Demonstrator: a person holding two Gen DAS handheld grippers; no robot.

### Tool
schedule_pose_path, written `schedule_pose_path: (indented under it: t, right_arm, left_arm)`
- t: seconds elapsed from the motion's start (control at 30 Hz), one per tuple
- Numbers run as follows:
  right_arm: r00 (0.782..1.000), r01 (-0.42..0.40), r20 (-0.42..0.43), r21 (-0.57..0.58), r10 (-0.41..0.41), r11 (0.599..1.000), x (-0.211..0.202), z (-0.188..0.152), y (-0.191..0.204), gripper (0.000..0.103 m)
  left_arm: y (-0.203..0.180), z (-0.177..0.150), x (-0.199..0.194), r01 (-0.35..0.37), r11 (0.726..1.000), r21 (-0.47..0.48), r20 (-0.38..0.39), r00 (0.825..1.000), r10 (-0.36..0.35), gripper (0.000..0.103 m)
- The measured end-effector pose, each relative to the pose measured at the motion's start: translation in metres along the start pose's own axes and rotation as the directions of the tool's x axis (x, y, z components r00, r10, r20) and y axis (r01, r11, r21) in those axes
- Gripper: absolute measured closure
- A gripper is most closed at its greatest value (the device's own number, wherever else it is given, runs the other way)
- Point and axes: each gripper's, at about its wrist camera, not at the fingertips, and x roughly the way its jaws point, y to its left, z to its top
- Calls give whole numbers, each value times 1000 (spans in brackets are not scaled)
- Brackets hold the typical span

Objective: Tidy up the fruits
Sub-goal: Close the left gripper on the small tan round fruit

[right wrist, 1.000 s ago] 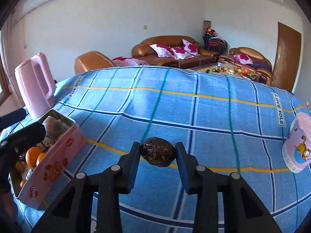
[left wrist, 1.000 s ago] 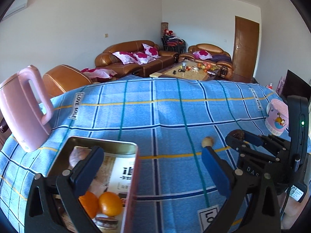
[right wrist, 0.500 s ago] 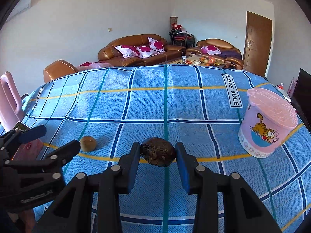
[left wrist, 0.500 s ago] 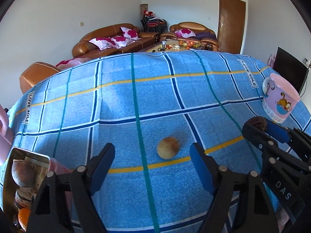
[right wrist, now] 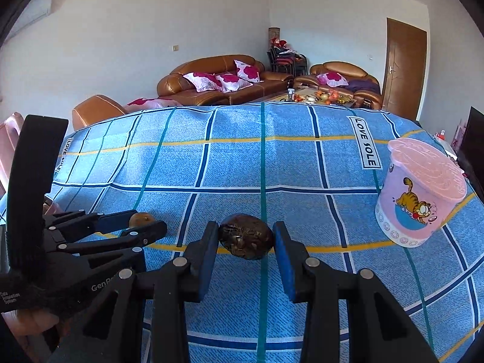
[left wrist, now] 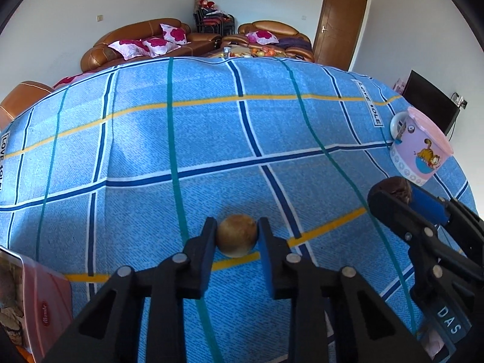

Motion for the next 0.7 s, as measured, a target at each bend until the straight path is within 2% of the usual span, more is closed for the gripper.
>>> schedule_pose_path:
  t: [0.2, 0.53, 0.7]
  right_arm:
    - [999, -28, 16, 8, 28, 1000, -3, 0, 0, 64]
    - [997, -53, 52, -1, 53, 999, -9, -1, 2, 64]
    - [996, -45, 77, -14, 46, 999, -14, -3, 5, 64]
  left_arm:
    - [4, -6, -10, 2, 1000, -6, 26, 1000, -2, 74]
    - [-4, -11, -31, -66, 997, 28, 125, 990, 62, 74]
    - [-8, -10, -34, -82, 996, 46, 149, 986, 74, 74]
